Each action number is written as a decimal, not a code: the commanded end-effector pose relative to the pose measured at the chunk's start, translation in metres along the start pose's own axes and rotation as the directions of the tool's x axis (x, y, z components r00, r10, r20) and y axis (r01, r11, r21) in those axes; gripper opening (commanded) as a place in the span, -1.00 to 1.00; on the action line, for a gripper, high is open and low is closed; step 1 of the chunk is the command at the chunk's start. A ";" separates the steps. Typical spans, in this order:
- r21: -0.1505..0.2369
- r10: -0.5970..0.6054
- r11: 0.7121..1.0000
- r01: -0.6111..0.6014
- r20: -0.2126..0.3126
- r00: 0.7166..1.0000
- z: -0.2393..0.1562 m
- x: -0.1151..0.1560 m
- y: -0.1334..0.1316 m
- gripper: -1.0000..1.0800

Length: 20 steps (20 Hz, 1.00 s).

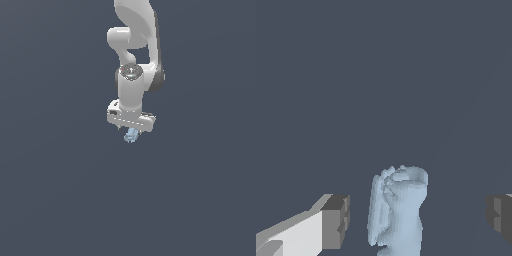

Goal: Pick up the object and move it to a goal position.

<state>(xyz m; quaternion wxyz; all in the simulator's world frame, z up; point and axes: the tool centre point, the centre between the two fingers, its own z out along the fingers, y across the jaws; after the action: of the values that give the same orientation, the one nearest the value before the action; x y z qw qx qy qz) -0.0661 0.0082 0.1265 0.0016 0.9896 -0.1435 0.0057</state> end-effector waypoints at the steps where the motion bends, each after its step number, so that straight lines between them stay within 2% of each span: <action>1: 0.001 0.039 0.999 -0.039 0.004 0.999 0.009 -0.015 -0.002 0.92; 9: 0.000 0.108 0.994 -0.108 0.011 0.994 0.025 -0.043 -0.003 0.92; 20: 0.000 0.113 0.994 -0.113 0.012 0.994 0.038 -0.047 -0.003 0.92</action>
<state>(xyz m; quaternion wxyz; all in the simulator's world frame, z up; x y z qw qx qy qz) -0.1090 0.0245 0.0926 0.0000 0.9799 -0.1993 0.0003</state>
